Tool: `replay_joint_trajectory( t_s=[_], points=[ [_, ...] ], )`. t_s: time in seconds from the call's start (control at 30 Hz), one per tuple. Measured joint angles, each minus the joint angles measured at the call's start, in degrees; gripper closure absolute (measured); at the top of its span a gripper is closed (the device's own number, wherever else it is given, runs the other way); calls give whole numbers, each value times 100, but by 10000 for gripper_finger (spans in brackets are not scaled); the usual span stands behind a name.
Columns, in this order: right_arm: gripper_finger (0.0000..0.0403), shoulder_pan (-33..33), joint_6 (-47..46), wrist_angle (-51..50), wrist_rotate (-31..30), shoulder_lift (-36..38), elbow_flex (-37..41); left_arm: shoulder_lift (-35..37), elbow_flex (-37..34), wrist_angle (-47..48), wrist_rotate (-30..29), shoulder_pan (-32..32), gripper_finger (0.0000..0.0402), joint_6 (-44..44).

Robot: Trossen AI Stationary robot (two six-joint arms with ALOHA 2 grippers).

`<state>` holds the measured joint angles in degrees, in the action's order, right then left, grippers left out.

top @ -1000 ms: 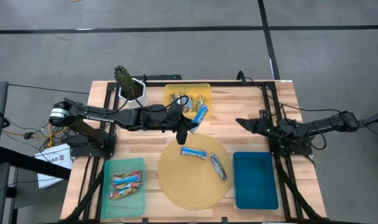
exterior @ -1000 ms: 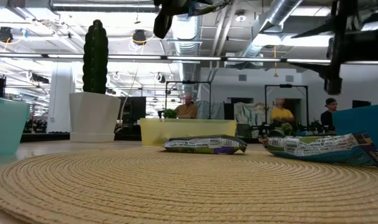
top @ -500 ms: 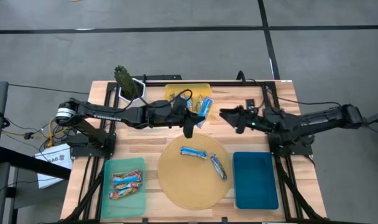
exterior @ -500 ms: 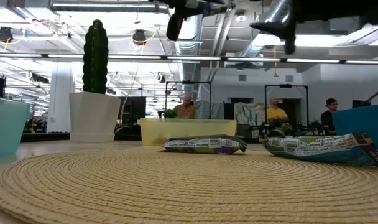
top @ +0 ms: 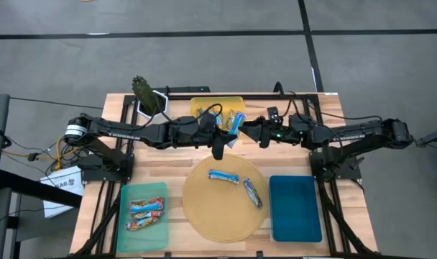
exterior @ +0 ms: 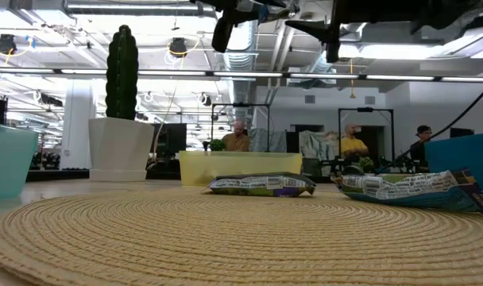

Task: Pick and place Granola Bars by type
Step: Put the blue granola bar into the dark blue bin

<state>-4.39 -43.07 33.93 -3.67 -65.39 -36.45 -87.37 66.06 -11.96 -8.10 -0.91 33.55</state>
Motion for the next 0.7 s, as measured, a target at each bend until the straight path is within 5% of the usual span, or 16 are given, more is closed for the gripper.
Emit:
replay_joint_trajectory(
  t_s=[0.3, 0.7],
  points=[
    [183, -28, 7, -7, 233, -433, -395, 0, 0, 2, -22, 0, 363, -66],
    [335, -30, 7, -136, 230, -428, -395, 0, -4, 69, -24, 2, 363, -62]
  ],
)
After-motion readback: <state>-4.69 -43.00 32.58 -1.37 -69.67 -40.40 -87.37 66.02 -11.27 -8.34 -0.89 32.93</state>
